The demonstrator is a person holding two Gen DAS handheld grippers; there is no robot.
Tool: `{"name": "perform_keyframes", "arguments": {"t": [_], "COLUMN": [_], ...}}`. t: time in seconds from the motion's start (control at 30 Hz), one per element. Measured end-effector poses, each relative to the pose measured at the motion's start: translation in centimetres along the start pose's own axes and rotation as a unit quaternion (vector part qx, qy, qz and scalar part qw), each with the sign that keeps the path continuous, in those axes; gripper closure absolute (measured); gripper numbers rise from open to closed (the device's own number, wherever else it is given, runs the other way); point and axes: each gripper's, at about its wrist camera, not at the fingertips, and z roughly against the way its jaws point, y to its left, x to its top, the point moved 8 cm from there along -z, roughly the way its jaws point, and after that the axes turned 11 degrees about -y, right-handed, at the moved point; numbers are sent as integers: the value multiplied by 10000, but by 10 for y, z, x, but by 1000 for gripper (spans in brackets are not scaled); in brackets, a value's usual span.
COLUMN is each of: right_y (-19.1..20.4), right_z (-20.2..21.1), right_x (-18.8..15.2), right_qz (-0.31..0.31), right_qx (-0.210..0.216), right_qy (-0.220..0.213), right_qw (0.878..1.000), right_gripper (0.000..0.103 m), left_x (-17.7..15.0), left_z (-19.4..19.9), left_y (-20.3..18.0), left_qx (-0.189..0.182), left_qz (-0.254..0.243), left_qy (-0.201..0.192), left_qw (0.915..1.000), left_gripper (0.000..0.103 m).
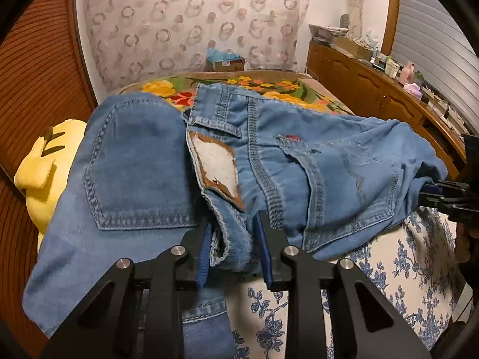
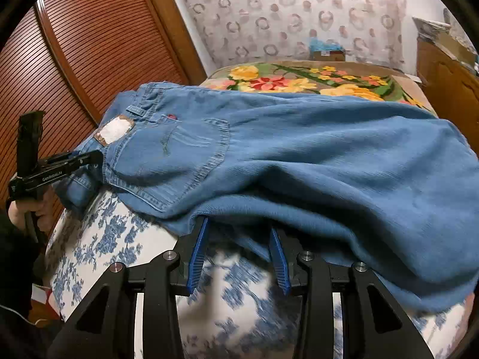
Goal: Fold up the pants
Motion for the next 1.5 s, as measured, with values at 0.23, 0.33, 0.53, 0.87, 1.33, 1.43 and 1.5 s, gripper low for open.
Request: {"name": "perform_keyframes", "arguments": {"t": [0.23, 0.33, 0.53, 0.87, 1.33, 1.43, 1.5], "right_y": [-16, -10, 5, 26, 67, 72, 74], "right_z": [7, 16, 31, 75, 144, 159, 171], "right_x": [3, 3, -7, -20, -79, -95, -105], "right_qz": [-278, -222, -71, 155, 550, 554, 555], "right_qx": [76, 99, 150, 139, 292, 304, 304], "right_qy": [-251, -413, -583, -969, -1184, -1172, -1179], "right_qw": [9993, 9988, 9982, 9951, 9910, 9911, 9910], "right_gripper": [98, 99, 100, 100, 100, 100, 100], "left_x": [8, 17, 33, 37, -9, -22, -33], "left_z": [2, 10, 37, 87, 153, 166, 177], "left_y": [1, 5, 9, 17, 26, 25, 23], "left_qx": [-10, 35, 76, 308, 445, 439, 439], "left_qz": [112, 161, 236, 205, 340, 361, 351], "left_qy": [-142, -294, -643, -1093, -1393, -1421, -1455], "left_qw": [9998, 9994, 9976, 9933, 9887, 9882, 9878], "left_gripper": [92, 93, 95, 96, 97, 97, 97]}}
